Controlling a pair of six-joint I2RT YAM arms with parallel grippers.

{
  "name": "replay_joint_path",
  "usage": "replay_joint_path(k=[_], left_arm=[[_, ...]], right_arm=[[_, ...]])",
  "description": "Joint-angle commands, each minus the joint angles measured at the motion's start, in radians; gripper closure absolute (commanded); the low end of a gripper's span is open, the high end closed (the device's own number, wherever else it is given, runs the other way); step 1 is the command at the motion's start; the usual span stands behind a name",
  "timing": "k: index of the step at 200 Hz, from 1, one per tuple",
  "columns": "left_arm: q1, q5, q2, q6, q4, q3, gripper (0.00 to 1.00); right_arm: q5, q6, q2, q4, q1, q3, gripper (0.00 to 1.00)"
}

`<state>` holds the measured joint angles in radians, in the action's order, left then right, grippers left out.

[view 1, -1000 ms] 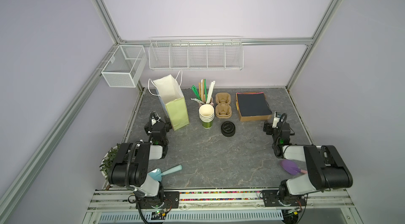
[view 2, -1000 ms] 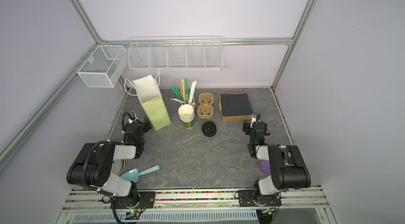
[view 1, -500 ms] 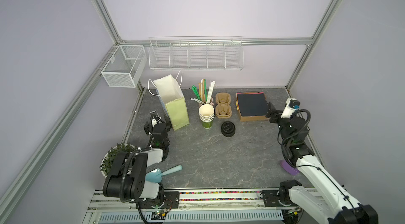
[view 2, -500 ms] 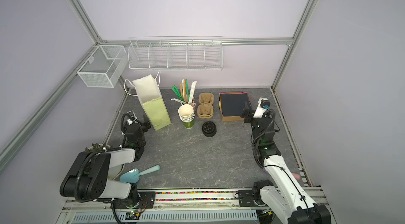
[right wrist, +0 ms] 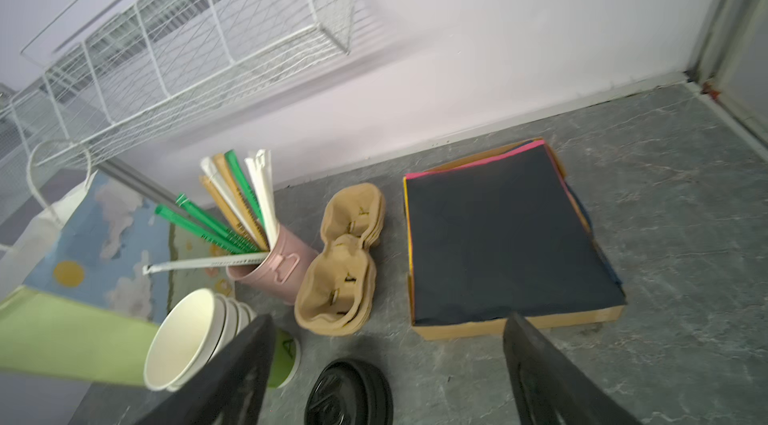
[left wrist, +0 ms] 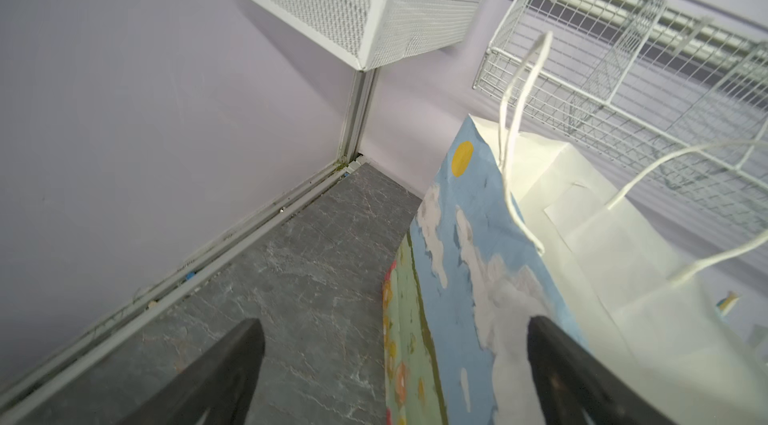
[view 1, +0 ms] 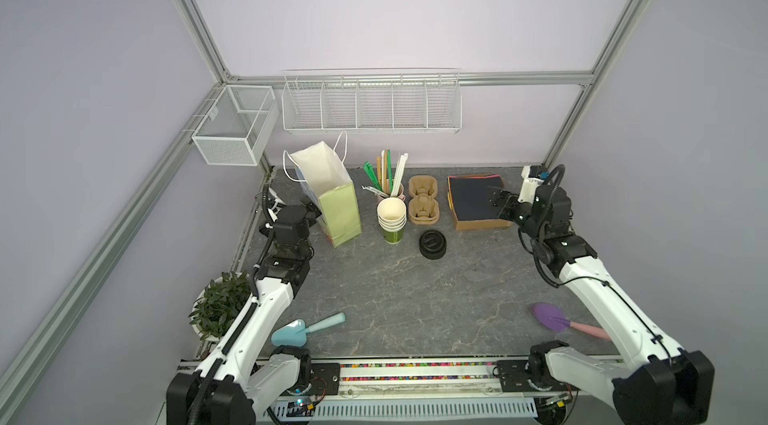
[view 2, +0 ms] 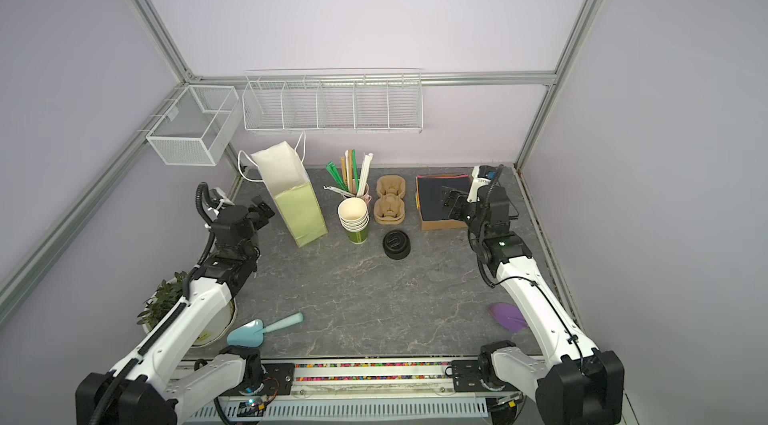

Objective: Pack the takeout coffee

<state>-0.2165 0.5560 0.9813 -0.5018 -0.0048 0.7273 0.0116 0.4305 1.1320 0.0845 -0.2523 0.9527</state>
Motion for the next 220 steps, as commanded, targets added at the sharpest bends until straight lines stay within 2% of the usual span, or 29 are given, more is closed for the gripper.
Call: replay_joint_path(k=[1,11,27,38,53,73,104,132,159,188,220], left_arm=[[0.004,-0.113,-0.146,-0.164,-0.176,-0.026,0.01],[0.004,-0.168,-0.212,-0.152,-0.120,-0.060,0.01],[0.009,-0.170,-0.310,-0.252,-0.154,-0.070,0.01],[0.009,-0.245,-0.346,-0.188,-0.148,-0.057,0.01],[0.008,-0.311,-0.337,-0.122,-0.225,-0.006,0.01],[0.008,-0.351,-0.272,-0.087,-0.359,0.066,0.01],[0.006,-0.386,-0.153,-0.025,-0.522,0.169,0.01],[-0.010,-0.421,-0.137,-0.003,-0.531,0.175,0.01],[-0.018,-0.407,-0.115,0.018,-0.547,0.174,0.01],[-0.017,-0.452,-0.080,0.029,-0.558,0.190,0.00],[-0.018,-0.485,-0.061,0.026,-0.561,0.188,0.01]], right_arm=[[-0.033,-0.049,0.025,0.092,-0.070,0.064,0.12],[-0.015,-0.066,0.060,0.122,-0.112,0.106,0.12],[-0.002,-0.074,0.116,0.144,-0.174,0.154,0.10],[0.006,-0.079,0.156,0.162,-0.210,0.187,0.07],[0.031,-0.093,0.225,0.209,-0.266,0.256,0.00],[0.066,-0.112,0.335,0.284,-0.319,0.363,0.11],[0.050,-0.126,0.482,0.369,-0.358,0.502,0.22],[0.025,-0.129,0.588,0.422,-0.382,0.613,0.35],[0.013,-0.135,0.675,0.467,-0.396,0.700,0.39],[0.003,-0.142,0.761,0.515,-0.409,0.792,0.48],[0.000,-0.148,0.831,0.562,-0.415,0.872,0.52]])
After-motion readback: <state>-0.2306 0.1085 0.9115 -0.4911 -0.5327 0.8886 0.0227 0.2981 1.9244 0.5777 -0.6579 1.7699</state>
